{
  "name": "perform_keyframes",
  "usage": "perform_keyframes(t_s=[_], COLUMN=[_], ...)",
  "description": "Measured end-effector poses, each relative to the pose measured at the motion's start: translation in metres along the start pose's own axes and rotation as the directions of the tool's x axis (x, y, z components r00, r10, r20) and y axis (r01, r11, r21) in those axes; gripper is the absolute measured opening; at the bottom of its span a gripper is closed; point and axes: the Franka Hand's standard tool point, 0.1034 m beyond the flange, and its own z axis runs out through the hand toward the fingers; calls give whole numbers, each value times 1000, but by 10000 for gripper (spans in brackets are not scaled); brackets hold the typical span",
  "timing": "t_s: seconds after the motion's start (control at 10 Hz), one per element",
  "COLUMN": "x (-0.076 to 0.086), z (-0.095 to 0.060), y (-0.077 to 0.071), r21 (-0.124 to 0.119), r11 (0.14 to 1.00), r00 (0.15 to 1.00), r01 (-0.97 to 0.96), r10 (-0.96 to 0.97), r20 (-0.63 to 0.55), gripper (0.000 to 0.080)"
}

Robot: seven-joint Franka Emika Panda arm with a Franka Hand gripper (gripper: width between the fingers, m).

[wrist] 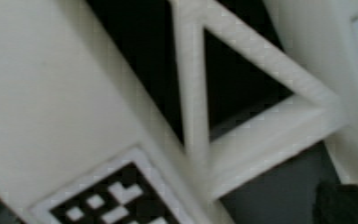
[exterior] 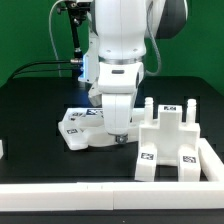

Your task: Assemble chair

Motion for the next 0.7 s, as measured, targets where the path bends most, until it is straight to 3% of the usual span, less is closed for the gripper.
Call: perform_keyframes(t_s=[0.2, 0.3, 0.4, 0.5, 0.6, 0.7], x=[-2, -5, -5, -5, -5, -5], z=[1, 2, 2, 2, 1, 1], y=[0, 0, 0, 0, 1, 2], r21=[2, 2, 3, 3, 0, -1], r11=[1000, 1000, 1000, 1000, 1000, 1000], r00=[1000, 1000, 1000, 1000, 1000, 1000], r01=[-2, -14, -16, -16, -17, -17], r10=[2, 14, 16, 16, 17, 17], r20=[-1, -1, -1, -1, -2, -2], gripper=[649, 529, 529, 377, 312, 312])
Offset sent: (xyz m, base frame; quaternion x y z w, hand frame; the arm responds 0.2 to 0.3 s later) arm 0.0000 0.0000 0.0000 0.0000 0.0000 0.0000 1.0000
